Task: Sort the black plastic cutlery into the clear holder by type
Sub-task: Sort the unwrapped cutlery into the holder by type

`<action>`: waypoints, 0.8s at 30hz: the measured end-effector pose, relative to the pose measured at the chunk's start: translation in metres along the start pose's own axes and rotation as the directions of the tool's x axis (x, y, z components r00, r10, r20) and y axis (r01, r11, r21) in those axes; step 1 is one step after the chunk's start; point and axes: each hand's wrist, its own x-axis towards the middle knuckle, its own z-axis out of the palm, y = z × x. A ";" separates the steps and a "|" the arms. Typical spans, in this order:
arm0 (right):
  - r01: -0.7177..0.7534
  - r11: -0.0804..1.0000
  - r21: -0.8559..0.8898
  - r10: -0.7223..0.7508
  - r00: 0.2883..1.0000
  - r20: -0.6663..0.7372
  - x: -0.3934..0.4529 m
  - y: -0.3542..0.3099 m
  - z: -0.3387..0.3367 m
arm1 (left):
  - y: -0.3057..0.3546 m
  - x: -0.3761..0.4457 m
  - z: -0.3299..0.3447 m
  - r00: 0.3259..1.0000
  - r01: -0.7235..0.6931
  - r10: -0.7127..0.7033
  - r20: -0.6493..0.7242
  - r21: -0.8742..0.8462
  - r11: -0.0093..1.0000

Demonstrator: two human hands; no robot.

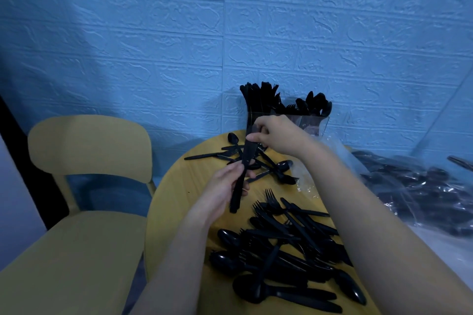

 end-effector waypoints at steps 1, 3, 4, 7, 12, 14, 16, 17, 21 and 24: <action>0.001 1.000 -0.022 -0.002 1.000 -0.009 0.002 0.000 0.003 | -0.001 0.000 0.000 1.000 -0.021 0.021 -0.009 0.018 1.000; -0.005 1.000 0.005 0.006 0.998 -0.059 0.006 0.000 0.007 | -0.003 0.001 -0.004 0.995 -0.056 0.059 -0.075 0.041 0.998; -0.017 0.999 0.036 0.020 0.996 -0.092 0.009 0.002 0.009 | -0.003 0.003 -0.007 0.988 -0.065 0.070 -0.138 0.036 0.997; -0.081 0.997 0.006 0.081 0.989 -0.126 0.018 0.013 0.018 | -0.003 0.009 -0.020 0.936 -0.081 0.046 -0.349 -0.086 0.993; -0.168 0.980 -0.108 0.165 0.985 -0.042 0.034 0.032 0.041 | -0.002 0.014 -0.024 0.890 -0.096 0.006 -0.456 -0.174 0.980; -0.179 0.976 -0.122 0.177 0.984 -0.033 0.042 0.036 0.045 | 0.001 0.018 -0.027 0.894 -0.081 0.001 -0.448 -0.159 0.984; -0.168 0.977 -0.128 0.167 0.986 -0.021 0.054 0.038 0.048 | 0.007 0.025 -0.036 0.890 -0.081 -0.001 -0.456 -0.160 0.984; -0.157 0.977 -0.147 0.158 0.987 -0.007 0.060 0.037 0.049 | 0.011 0.028 -0.040 0.887 -0.089 -0.001 -0.462 -0.174 0.981; -0.119 0.953 -0.278 0.144 0.987 0.073 0.086 0.038 0.061 | 0.013 0.036 -0.052 0.891 -0.119 -0.027 -0.454 -0.291 0.949; -0.081 0.931 -0.356 0.150 0.974 0.172 0.095 0.044 0.072 | 0.012 0.039 -0.053 0.909 -0.136 -0.016 -0.417 -0.332 0.934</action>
